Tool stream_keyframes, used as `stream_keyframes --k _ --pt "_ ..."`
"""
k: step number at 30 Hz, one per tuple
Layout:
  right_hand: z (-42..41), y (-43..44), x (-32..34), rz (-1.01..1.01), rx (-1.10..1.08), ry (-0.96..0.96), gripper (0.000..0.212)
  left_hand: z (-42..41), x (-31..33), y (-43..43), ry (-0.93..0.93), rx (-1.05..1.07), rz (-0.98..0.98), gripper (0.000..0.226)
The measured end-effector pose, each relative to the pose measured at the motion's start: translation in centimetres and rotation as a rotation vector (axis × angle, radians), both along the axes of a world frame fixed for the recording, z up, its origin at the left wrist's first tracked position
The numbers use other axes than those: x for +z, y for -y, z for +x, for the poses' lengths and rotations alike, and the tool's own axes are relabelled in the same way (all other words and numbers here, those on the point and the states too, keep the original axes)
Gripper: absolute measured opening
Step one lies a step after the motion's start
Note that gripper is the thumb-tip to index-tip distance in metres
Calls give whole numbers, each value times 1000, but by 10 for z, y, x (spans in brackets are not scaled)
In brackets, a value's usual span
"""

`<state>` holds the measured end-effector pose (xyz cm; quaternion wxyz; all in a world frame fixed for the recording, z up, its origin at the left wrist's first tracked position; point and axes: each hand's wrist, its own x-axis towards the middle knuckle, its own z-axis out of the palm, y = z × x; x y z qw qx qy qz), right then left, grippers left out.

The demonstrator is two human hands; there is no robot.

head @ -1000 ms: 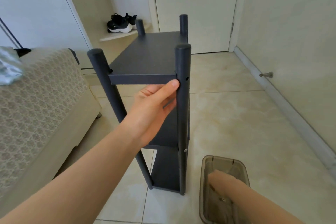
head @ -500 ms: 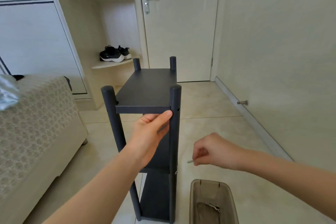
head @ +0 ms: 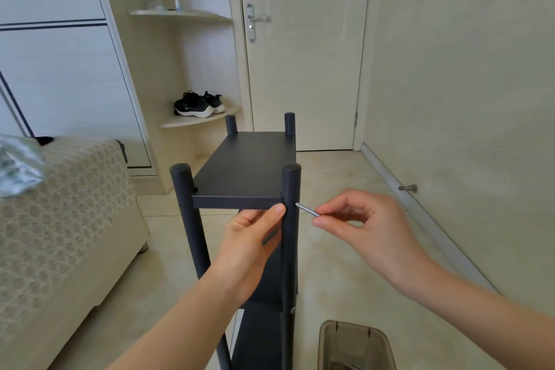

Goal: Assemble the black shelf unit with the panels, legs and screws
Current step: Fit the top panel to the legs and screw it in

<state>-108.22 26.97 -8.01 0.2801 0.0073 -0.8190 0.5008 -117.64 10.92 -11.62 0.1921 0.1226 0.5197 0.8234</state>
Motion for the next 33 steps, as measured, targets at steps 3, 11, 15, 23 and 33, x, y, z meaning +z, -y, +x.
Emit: stream_keyframes --k 3,11,15,23,33 --pt "-3 0 1 27 -8 2 18 -2 0 1 -3 -2 -5 43" --pt "-3 0 -4 31 -13 1 20 -6 -3 1 -15 -3 -47 28" --pt "-4 1 -4 47 -23 -20 20 -5 -3 -1 -10 1 -36 47" --pt "-13 3 -1 3 -20 -16 13 -4 -1 -3 -34 -16 -44 48" --pt "-20 8 -1 -13 -29 -23 14 -2 1 -2 -56 -15 -59 36"
